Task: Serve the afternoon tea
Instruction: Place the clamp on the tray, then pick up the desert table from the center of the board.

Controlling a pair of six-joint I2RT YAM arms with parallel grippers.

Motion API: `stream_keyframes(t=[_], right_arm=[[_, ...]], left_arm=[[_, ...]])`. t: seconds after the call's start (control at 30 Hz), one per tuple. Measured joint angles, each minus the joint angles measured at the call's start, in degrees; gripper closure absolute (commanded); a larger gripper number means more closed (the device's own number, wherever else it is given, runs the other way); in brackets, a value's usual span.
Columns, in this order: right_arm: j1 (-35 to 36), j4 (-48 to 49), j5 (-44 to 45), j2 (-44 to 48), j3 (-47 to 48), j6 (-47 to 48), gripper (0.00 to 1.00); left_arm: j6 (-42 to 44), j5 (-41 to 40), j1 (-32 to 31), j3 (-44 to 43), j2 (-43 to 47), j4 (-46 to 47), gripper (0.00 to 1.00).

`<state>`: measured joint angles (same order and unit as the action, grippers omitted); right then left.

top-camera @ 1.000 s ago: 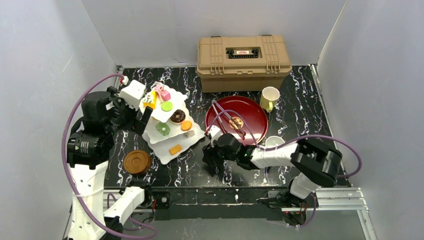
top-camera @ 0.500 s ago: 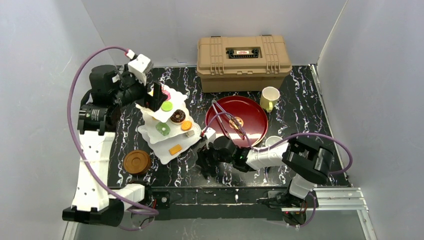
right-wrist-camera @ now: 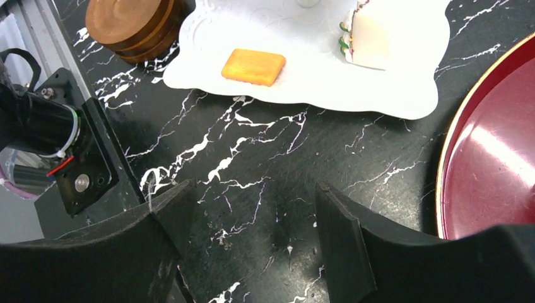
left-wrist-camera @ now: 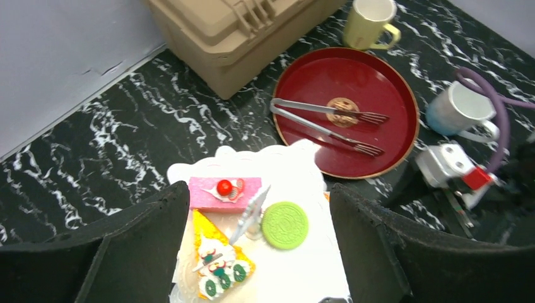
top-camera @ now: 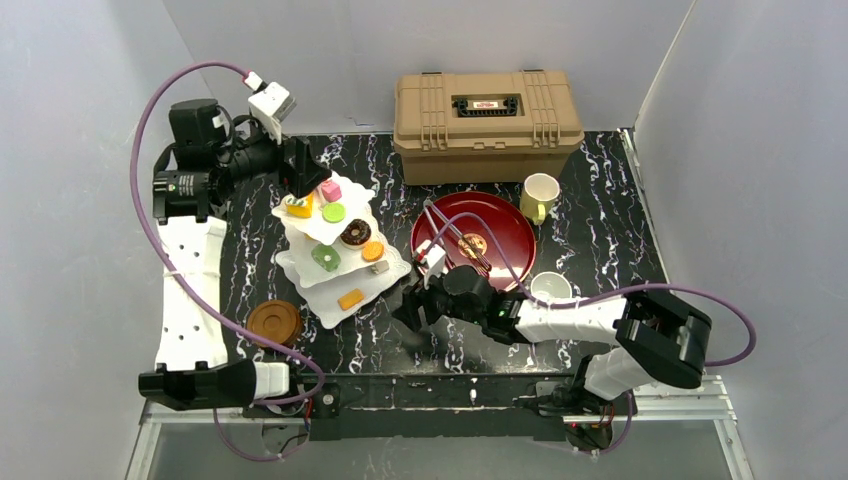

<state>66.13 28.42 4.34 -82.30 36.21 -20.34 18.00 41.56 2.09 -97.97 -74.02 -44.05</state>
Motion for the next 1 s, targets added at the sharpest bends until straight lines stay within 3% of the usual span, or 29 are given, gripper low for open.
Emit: stream_keyframes(t=[0.17,0.43,0.7,0.8,0.9,1.0], right_arm=[[0.0,-3.04,0.11,0.9,0.0,0.61,0.23],[0.0,-7.34,1.44,5.35,0.0,1.29,0.23],[0.0,-9.07,2.82,6.95,0.0,1.18,0.23],[0.0,-9.4,3.32,7.17,0.0,1.03,0.23],[0.0,-10.36,4.04,8.0,0.0,1.01,0.23],[0.0,-10.88,4.55,8.46,0.0,1.01,0.23]], left_arm=[[4.42,7.78,2.36,-4.55,-1.75,-7.34,0.29],[9.51,14.1,5.73,-4.52,-3.72,-13.38,0.34],[11.93,19.02,5.73,-3.63,-5.42,-14.47,0.74],[13.22,19.96,5.79,-3.63,-6.16,-14.69,0.73],[14.51,20.46,5.79,-3.61,-6.51,-15.13,0.62],[15.21,20.59,5.79,-3.39,-6.54,-15.19,0.62]])
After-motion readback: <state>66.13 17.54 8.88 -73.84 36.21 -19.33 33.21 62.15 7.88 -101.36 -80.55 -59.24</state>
